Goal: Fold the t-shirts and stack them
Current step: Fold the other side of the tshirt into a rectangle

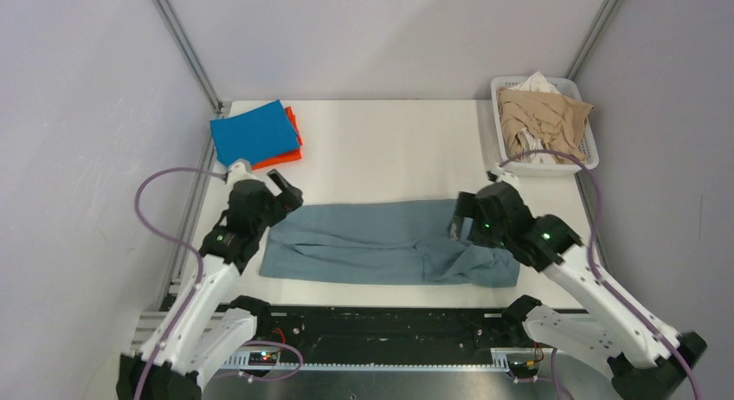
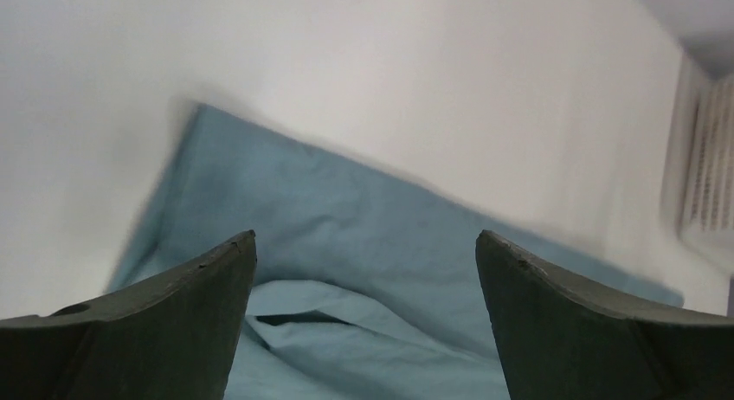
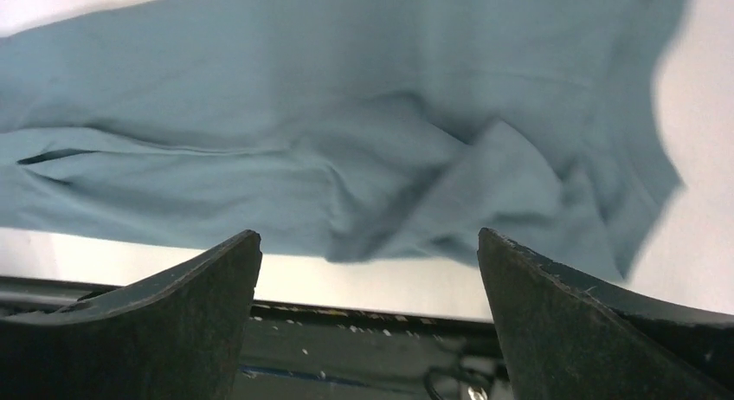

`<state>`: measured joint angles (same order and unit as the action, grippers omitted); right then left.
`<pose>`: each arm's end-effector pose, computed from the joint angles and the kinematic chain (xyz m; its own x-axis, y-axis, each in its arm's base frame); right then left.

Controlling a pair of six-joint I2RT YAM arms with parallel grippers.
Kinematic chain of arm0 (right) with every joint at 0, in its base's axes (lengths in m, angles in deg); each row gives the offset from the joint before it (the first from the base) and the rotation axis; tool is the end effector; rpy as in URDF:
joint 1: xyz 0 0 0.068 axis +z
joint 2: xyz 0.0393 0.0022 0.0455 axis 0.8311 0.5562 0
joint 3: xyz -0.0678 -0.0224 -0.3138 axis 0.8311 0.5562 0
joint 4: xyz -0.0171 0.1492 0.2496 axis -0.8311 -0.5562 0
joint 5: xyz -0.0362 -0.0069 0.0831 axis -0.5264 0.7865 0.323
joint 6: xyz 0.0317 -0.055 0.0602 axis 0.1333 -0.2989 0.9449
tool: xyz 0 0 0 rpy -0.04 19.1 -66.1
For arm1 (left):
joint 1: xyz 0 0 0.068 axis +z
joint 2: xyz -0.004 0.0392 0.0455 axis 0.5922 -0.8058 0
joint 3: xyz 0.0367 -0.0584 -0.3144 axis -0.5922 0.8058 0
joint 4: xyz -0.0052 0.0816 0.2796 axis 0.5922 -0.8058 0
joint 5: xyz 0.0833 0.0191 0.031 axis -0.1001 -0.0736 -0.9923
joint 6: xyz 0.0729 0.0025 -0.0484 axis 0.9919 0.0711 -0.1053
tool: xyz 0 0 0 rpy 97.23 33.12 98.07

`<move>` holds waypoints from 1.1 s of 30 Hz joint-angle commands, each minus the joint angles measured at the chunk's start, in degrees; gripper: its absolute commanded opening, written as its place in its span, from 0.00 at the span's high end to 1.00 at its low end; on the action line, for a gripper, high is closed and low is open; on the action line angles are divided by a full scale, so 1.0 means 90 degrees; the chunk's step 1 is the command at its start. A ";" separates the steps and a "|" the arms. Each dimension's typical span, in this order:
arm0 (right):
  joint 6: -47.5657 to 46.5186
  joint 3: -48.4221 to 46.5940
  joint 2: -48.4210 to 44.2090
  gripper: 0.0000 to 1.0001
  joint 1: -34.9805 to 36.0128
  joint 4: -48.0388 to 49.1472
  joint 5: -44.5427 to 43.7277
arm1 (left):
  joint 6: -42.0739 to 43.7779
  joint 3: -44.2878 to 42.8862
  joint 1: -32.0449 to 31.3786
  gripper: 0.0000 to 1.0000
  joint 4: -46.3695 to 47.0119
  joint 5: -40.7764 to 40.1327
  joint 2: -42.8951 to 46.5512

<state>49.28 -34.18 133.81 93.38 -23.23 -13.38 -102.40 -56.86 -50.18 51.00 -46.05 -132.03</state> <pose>0.1465 0.0833 0.3179 -0.7609 0.1950 -0.6188 0.0652 0.9719 0.2261 0.1976 -0.0294 0.2790 -0.3963 -0.5700 -0.7198 -0.3138 0.8209 -0.4772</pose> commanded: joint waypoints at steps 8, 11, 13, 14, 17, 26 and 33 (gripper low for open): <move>-0.0330 0.0061 0.3394 0.01 -0.0088 0.2198 0.1447 | 0.0301 -0.0266 -0.0578 0.00 0.0749 0.0731 -0.2843; -0.0060 0.0285 0.3809 0.01 -0.0155 0.1982 0.1390 | 0.0091 0.0042 -0.0572 0.00 0.0789 0.0366 -0.2927; 0.0118 0.0527 0.3730 0.01 -0.0211 0.1727 0.1229 | -0.0050 0.0270 -0.0565 0.00 0.0790 0.0164 -0.2872; 0.0228 0.0718 0.3540 0.01 -0.0242 0.1633 0.1082 | -0.0078 0.0418 -0.0555 0.00 0.0795 0.0110 -0.2797; 0.0402 0.1437 0.2997 0.01 -0.0561 0.1237 0.1035 | -0.0130 0.0716 -0.0543 0.00 0.0780 -0.0173 -0.2538; 0.1796 0.2103 -0.0328 0.01 -0.0946 -0.0535 0.0660 | -0.0614 0.1306 -0.0483 0.00 -0.0236 -0.0938 -0.0725; 0.0764 0.2032 -0.1100 0.01 -0.1387 0.0688 0.1671 | -0.0649 0.1003 -0.0482 0.00 -0.0764 -0.0990 0.0269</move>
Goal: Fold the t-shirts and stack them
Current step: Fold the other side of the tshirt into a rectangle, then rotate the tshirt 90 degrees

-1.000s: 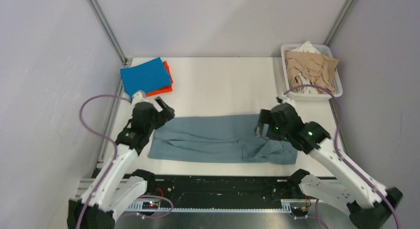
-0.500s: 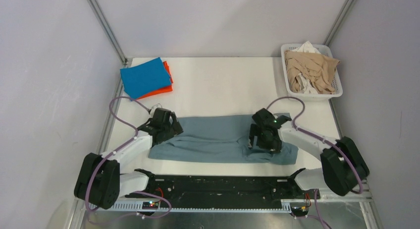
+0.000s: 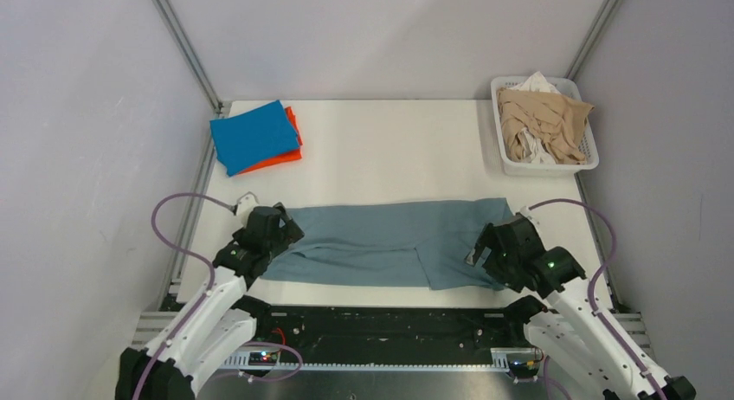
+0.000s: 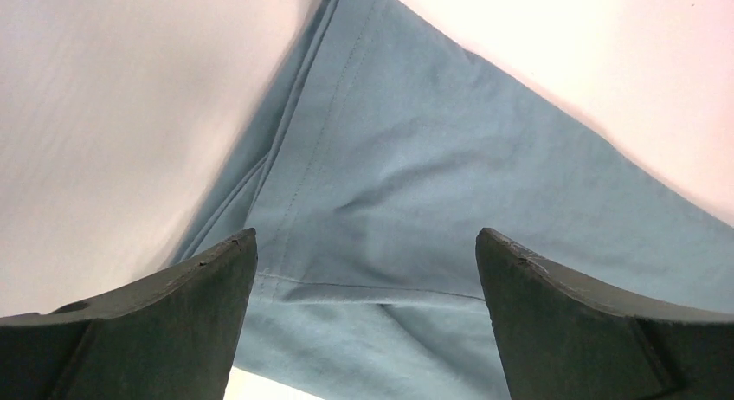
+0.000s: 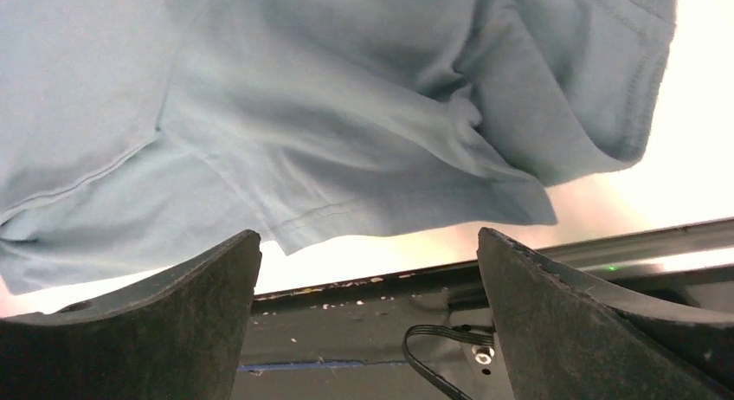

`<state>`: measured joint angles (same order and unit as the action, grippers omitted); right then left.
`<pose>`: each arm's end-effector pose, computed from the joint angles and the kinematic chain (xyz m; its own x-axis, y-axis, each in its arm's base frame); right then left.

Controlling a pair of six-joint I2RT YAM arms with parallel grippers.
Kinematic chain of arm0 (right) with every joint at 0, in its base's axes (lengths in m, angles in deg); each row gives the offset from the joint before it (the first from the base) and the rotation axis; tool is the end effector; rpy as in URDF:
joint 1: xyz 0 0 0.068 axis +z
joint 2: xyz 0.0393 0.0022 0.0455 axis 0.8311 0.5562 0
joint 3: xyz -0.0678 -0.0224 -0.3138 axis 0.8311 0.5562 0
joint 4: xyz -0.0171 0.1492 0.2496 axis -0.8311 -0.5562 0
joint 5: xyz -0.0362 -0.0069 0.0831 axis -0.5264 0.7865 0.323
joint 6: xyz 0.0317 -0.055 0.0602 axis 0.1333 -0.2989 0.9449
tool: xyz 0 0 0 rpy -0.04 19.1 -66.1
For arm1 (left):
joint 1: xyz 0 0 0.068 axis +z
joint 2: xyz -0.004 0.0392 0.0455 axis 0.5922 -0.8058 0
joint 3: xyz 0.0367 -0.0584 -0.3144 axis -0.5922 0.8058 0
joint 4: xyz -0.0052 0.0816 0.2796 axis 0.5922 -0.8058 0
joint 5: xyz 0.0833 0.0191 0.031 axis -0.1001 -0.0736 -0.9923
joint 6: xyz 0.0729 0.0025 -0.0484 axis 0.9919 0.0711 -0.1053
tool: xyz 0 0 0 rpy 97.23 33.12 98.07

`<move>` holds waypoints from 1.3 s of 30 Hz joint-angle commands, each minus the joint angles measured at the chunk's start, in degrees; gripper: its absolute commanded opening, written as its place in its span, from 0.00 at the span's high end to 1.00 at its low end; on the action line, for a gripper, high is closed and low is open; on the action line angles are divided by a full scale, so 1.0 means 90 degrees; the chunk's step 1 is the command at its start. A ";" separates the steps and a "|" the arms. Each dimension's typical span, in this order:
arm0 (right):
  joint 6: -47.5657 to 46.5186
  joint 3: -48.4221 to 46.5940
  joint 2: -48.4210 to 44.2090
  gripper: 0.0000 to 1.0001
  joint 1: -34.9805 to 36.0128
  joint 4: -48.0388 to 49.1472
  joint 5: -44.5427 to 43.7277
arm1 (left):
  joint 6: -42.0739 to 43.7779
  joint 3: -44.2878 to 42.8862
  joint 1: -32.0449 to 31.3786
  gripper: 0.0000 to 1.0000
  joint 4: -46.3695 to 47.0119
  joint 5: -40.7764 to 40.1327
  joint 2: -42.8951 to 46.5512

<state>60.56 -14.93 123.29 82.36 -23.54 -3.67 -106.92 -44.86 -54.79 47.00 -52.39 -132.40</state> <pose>0.1126 0.0450 0.2180 -0.7909 0.4737 -0.3873 0.3690 0.8742 0.3156 0.1709 -0.0286 0.1886 -0.5374 -0.5369 -0.6504 -0.4567 0.8336 -0.3107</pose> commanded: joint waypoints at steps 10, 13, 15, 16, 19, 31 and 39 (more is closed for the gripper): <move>-0.0771 -0.0215 0.2378 0.01 -0.0897 0.3020 0.0880 | 0.0588 -0.0811 -0.0304 0.00 0.0963 0.1787 -0.1124; -0.0794 -0.0302 0.3277 0.01 -0.1212 0.3512 0.0837 | 0.0585 -0.0729 -0.0383 0.00 0.1359 0.1861 -0.1811; -0.0808 -0.0356 0.3650 0.01 -0.1403 0.3513 0.0541 | 0.0575 -0.0694 -0.0387 0.00 0.1419 0.1732 -0.2161; -0.0811 -0.0382 0.3742 0.01 -0.1466 0.3413 0.0308 | 0.0568 -0.0677 -0.0393 0.00 0.1428 0.1592 -0.2344; -0.0885 -0.0393 0.4164 0.01 -0.1806 0.3378 0.0160 | 0.0538 -0.0550 -0.0379 0.00 0.1437 0.1234 -0.2649; -0.1325 -0.2968 0.7072 0.01 -0.1810 0.4122 0.1075 | 0.0022 0.0396 -0.0405 0.00 0.1372 0.1627 -0.2147; -0.1756 -0.8027 1.0157 0.01 -0.1236 0.2525 0.1096 | -0.0868 0.0901 -0.1792 0.00 0.1311 0.2200 -0.1151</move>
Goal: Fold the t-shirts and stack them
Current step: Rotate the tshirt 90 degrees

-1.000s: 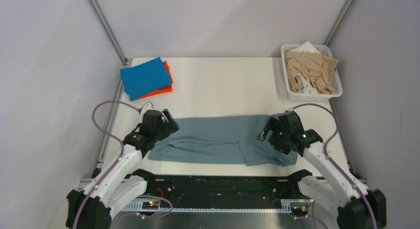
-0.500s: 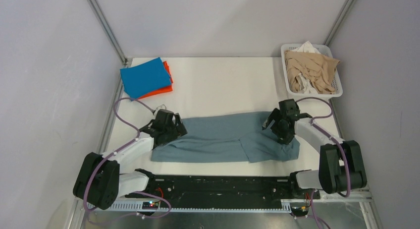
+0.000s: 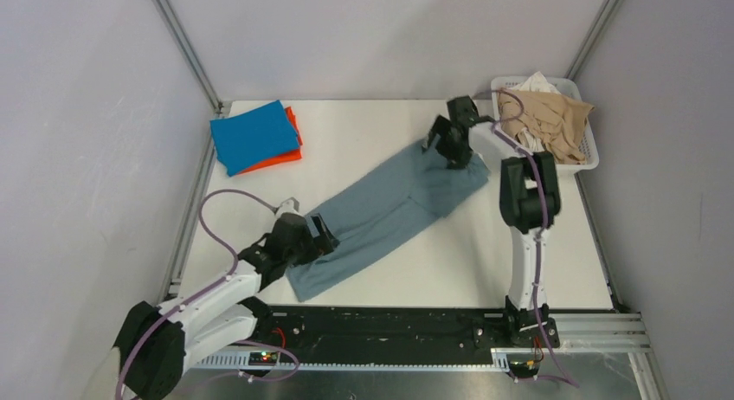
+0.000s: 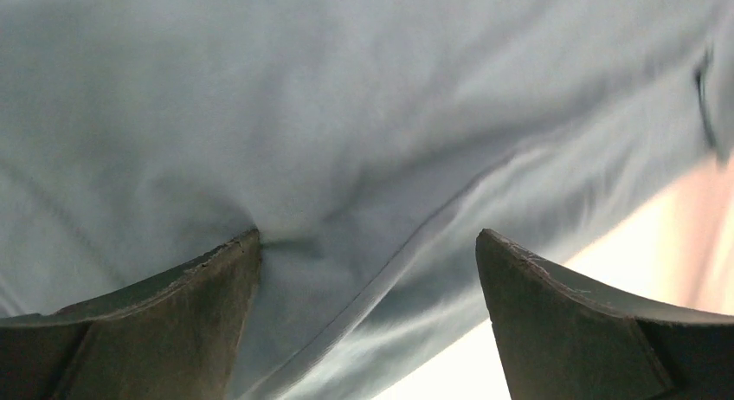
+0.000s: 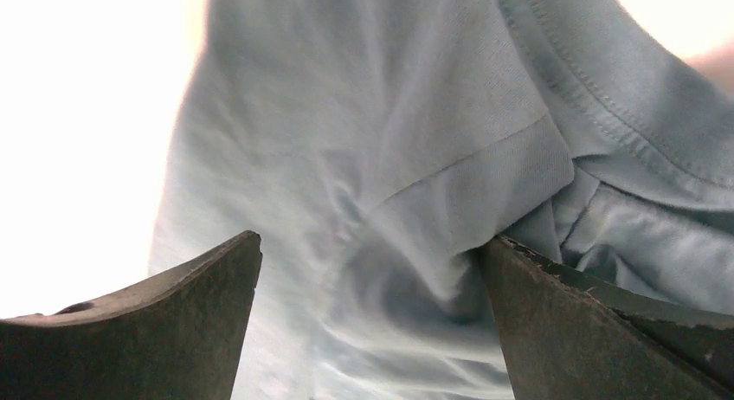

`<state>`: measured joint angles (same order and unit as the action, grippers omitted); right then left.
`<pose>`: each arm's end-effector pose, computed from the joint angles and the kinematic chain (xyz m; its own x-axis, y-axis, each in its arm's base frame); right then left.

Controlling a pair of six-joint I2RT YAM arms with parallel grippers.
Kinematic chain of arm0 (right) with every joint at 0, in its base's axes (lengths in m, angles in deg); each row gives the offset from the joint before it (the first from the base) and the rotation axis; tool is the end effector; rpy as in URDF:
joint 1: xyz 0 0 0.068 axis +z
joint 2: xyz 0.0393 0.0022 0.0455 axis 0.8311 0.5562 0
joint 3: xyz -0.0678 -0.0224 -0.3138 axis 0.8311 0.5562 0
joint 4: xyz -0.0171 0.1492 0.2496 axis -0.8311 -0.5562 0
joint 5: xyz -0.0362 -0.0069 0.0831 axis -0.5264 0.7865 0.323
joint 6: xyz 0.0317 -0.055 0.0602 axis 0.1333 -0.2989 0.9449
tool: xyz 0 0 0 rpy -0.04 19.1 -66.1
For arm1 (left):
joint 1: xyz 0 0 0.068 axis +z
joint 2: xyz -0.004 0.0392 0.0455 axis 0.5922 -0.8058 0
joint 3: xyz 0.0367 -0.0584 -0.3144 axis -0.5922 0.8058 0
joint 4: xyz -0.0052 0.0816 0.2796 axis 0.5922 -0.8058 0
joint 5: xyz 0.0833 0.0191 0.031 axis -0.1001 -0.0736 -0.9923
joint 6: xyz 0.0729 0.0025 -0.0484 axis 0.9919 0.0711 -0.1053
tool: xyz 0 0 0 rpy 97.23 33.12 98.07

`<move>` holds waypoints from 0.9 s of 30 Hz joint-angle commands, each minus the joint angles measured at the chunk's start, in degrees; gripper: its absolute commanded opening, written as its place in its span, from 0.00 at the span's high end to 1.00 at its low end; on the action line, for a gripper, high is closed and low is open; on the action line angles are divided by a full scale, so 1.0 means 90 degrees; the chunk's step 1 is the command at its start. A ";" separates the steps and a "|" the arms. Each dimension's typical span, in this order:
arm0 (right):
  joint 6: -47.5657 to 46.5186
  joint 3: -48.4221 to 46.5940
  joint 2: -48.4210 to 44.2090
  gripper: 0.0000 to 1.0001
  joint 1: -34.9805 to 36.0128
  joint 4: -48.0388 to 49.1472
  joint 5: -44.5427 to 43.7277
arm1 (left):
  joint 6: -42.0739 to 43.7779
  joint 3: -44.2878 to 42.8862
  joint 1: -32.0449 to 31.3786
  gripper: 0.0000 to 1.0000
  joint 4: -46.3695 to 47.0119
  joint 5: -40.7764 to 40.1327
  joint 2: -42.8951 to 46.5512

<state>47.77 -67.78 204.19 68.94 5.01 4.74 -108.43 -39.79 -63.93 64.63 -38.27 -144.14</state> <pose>0.4970 0.1144 0.1716 -0.8086 0.4541 -0.3742 0.3432 0.8806 0.3268 0.1839 -0.0866 0.1489 -0.7262 -0.4533 -0.5169 -0.2158 0.8641 -0.4547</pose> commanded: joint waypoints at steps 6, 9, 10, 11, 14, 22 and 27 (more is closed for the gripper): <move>-0.0609 -0.6439 0.3585 0.00 0.0490 -0.1835 0.0833 | -0.1133 -0.0420 -0.2336 0.00 -0.0508 0.0010 -0.0784; -0.0013 -0.6148 0.3755 0.01 0.0460 -0.0348 0.1577 | -0.1376 -0.1037 -0.3200 0.00 -0.0225 -0.0245 -0.1924; 0.0120 -0.5986 0.3739 0.01 0.0458 -0.0041 0.1673 | -0.1378 -0.1397 -0.3574 0.00 -0.0139 -0.0211 -0.2206; 0.0266 -0.5916 0.3800 0.01 0.0469 0.0297 0.1746 | -0.1355 -0.1598 -0.3744 0.00 -0.0121 -0.0153 -0.2705; 0.0255 -0.6473 0.4049 0.01 0.0629 0.0304 0.1790 | -0.1289 -0.2365 -0.4410 0.00 -0.0100 0.0068 -0.3495; 0.0212 -0.6352 0.3591 0.01 0.0756 0.0684 0.1801 | -0.0684 -0.3098 -0.5353 0.00 0.0543 0.0461 -0.3953; -0.0331 -0.6379 0.2875 0.01 0.0753 0.0052 0.1729 | -0.0549 -0.3104 -0.5438 0.00 0.0912 0.0385 -0.3714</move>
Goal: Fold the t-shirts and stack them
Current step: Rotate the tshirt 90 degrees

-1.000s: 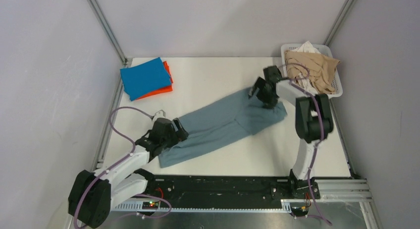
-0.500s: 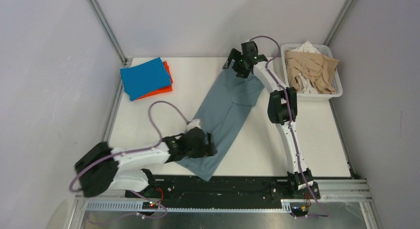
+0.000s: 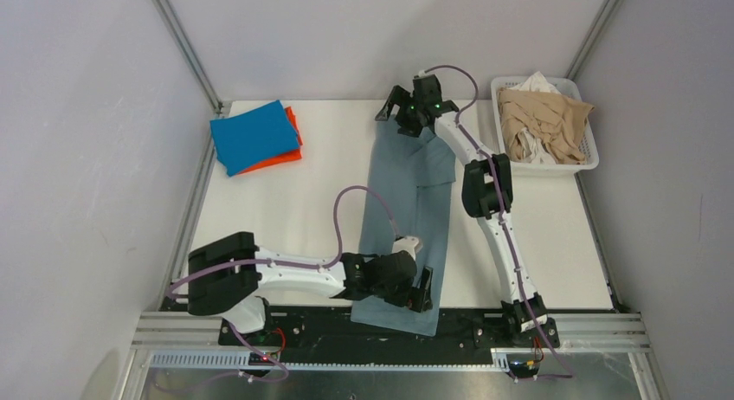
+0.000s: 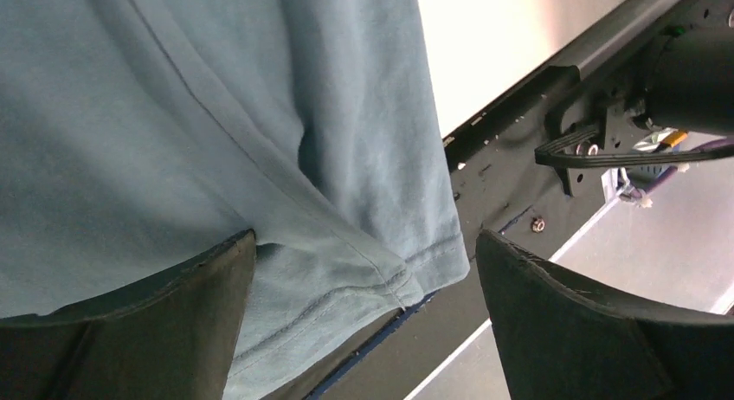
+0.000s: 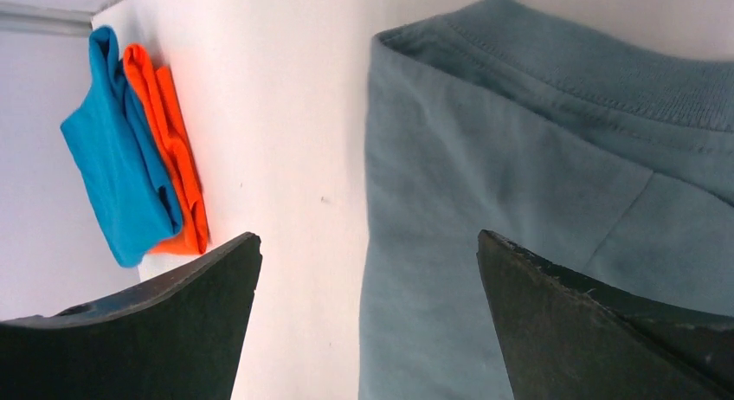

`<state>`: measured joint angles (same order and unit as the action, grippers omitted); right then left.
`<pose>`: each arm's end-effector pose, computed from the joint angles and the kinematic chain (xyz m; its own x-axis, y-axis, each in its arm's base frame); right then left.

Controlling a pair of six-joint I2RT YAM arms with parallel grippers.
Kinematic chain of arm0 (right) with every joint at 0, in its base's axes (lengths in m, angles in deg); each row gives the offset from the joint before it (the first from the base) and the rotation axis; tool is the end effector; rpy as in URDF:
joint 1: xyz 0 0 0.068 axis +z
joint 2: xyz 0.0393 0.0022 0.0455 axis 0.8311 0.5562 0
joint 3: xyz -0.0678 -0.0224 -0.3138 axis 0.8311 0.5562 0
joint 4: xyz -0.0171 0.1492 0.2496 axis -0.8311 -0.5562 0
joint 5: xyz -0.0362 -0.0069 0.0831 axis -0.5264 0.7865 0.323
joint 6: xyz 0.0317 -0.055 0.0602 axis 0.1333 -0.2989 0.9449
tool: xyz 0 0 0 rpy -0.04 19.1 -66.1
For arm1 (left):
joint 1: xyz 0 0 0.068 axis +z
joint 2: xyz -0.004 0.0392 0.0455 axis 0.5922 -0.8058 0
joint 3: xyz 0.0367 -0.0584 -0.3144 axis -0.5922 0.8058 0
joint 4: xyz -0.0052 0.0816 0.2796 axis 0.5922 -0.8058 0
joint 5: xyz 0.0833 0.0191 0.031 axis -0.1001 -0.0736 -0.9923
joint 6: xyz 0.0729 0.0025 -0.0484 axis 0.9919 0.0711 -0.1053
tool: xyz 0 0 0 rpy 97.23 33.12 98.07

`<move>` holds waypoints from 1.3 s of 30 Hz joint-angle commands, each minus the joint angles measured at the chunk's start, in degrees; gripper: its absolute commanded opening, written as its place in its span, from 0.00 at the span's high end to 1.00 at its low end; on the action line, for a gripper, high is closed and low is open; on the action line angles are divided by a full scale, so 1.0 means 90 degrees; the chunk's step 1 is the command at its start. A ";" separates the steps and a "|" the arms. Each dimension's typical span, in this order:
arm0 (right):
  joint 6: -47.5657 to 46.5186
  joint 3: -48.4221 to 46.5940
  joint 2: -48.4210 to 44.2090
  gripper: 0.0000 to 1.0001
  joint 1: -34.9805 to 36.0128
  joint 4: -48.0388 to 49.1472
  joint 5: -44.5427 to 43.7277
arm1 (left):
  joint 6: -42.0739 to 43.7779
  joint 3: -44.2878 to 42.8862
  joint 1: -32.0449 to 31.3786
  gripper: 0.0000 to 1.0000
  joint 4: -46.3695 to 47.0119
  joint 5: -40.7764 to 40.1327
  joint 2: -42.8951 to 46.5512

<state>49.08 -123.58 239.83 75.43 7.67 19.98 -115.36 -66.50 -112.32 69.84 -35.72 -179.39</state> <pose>0.6550 0.2521 0.1739 -0.7813 0.3755 -0.4986 -0.0423 0.7651 0.6426 0.0917 -0.3471 0.1622 -0.8908 0.1985 -0.4088 0.3992 0.7716 -0.4953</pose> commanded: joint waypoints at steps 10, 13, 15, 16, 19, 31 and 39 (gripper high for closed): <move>-0.1236 0.4775 -0.5043 0.01 -0.0388 -0.1154 -0.0994 | 0.0568 0.0809 -0.0046 0.00 -0.1922 -0.1488 0.2867; -0.1097 0.6855 -0.6960 0.00 -0.0280 -0.0930 -0.1379 | 0.0369 0.1171 -0.0036 0.00 -0.2638 -0.1712 0.3580; -0.0969 0.8205 -0.8051 0.01 0.0031 -0.0894 -0.1678 | 0.0254 0.1520 -0.0015 0.00 -0.2760 -0.1609 0.3958; -0.0789 0.8952 -0.8398 0.01 0.0173 -0.0968 -0.1772 | 0.0175 0.1749 -0.0013 0.00 -0.2771 -0.1556 0.4174; -0.0442 1.0080 -0.9863 0.01 0.1107 -0.1248 -0.2203 | 0.0148 0.2036 -0.0016 0.00 -0.2757 -0.1257 0.4420; 0.1602 1.2083 -1.1790 0.15 0.5166 -0.1768 -0.2436 | 0.0089 0.1250 -0.0540 0.20 -0.2727 -0.1296 0.3228; 0.1888 1.2145 -1.0435 0.24 0.6187 -0.0937 -0.2639 | 0.0199 0.0559 -0.0947 0.44 -0.2717 -0.1440 0.1968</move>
<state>62.96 -14.47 143.18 129.05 -6.34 -1.51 -114.00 -57.71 -119.29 44.96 -46.84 -158.43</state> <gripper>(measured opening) 0.780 0.610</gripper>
